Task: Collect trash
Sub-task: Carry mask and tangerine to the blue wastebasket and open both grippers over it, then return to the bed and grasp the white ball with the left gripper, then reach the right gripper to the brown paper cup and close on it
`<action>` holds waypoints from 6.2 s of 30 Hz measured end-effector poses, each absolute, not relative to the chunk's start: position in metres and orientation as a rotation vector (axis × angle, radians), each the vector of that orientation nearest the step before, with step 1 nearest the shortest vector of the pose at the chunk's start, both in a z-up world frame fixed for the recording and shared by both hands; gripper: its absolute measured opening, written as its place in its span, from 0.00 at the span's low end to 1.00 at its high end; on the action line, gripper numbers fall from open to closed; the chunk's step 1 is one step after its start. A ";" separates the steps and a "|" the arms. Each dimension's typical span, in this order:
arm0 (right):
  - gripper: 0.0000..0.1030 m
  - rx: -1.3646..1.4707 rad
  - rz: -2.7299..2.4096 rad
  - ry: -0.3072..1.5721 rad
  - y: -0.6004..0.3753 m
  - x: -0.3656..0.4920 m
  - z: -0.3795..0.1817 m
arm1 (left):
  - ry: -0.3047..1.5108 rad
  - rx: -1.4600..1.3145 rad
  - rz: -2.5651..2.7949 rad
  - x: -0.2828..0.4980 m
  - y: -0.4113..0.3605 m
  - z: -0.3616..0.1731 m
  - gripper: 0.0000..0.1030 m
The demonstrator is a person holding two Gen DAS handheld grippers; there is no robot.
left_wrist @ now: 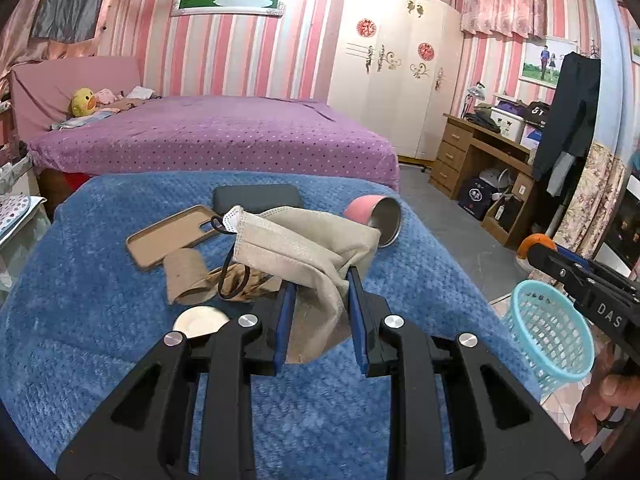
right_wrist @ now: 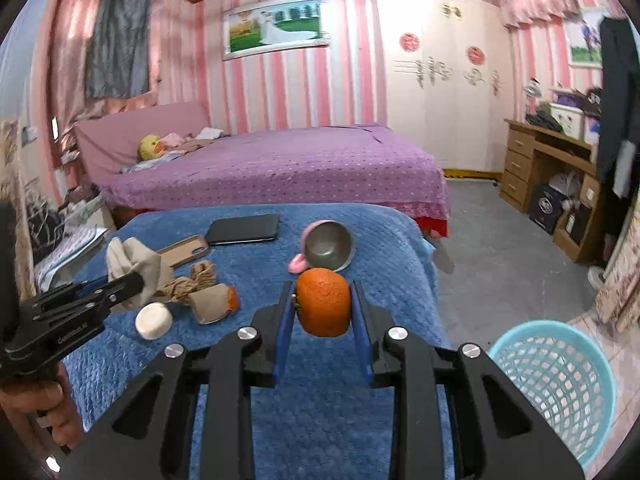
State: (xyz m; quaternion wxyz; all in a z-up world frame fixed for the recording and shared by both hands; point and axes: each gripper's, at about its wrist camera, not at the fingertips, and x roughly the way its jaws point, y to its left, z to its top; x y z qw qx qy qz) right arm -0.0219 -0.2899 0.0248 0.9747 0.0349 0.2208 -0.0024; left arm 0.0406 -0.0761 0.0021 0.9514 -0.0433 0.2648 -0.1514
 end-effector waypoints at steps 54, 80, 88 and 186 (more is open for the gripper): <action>0.82 0.226 -0.423 0.310 -0.488 -0.086 0.042 | 0.571 0.017 -0.536 0.027 -0.264 0.006 0.52; 0.82 0.114 -0.002 0.414 -0.256 0.031 0.003 | 0.811 -0.066 -0.137 0.097 -0.001 -0.087 0.57; 0.82 0.062 0.050 0.467 -0.213 0.044 -0.014 | 0.847 -0.157 -0.148 0.109 0.008 -0.101 0.58; 0.34 -0.517 -0.024 0.651 -0.070 0.125 -0.096 | 0.724 -0.266 -0.056 0.096 0.098 -0.058 0.59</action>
